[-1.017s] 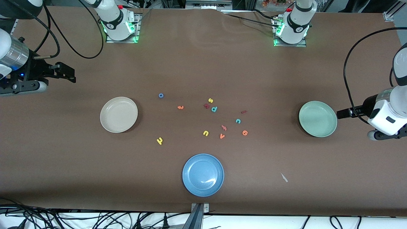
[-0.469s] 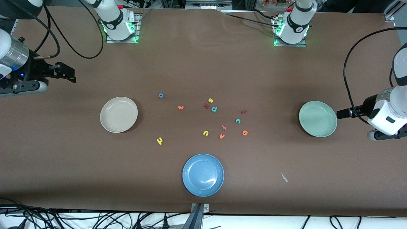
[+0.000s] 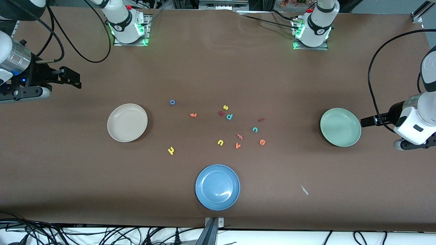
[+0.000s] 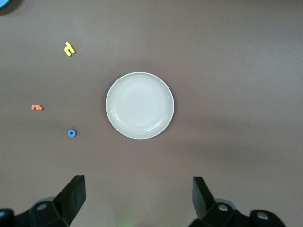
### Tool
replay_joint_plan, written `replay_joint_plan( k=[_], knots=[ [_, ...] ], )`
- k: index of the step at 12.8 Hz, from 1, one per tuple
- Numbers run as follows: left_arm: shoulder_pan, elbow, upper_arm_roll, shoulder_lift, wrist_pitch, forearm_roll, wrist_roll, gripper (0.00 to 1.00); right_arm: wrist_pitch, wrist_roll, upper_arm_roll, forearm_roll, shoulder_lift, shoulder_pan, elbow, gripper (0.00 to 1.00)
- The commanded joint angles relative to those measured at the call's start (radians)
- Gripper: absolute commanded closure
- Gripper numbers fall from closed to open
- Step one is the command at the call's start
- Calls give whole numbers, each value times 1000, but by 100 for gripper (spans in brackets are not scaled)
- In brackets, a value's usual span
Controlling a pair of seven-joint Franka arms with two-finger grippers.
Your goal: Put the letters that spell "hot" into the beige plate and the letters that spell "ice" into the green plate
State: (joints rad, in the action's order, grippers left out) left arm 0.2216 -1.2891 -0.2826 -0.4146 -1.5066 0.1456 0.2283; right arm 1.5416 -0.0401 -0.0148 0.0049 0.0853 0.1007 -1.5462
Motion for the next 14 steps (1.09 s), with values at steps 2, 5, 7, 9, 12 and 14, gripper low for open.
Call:
replay_joint_plan(
  k=[2, 5, 7, 9, 12, 14],
  knots=[
    [-5, -13, 2, 11, 2, 11, 9, 0, -3, 6, 1, -2, 4, 2, 12, 0],
    [-5, -13, 2, 11, 3, 11, 9, 0, 2, 5, 3, 1, 4, 5, 12, 0],
    [-5, -13, 2, 11, 3, 11, 9, 0, 11, 3, 3, 13, 4, 5, 14, 0],
    [-5, -13, 2, 11, 3, 11, 9, 0, 14, 2, 3, 38, 13, 5, 9, 0],
    [-5, -13, 2, 11, 3, 11, 9, 0, 34, -1, 3, 56, 28, 4, 11, 0],
    [-5, -13, 2, 11, 3, 11, 9, 0, 34, -4, 1, 56, 30, 2, 11, 0]
  ],
)
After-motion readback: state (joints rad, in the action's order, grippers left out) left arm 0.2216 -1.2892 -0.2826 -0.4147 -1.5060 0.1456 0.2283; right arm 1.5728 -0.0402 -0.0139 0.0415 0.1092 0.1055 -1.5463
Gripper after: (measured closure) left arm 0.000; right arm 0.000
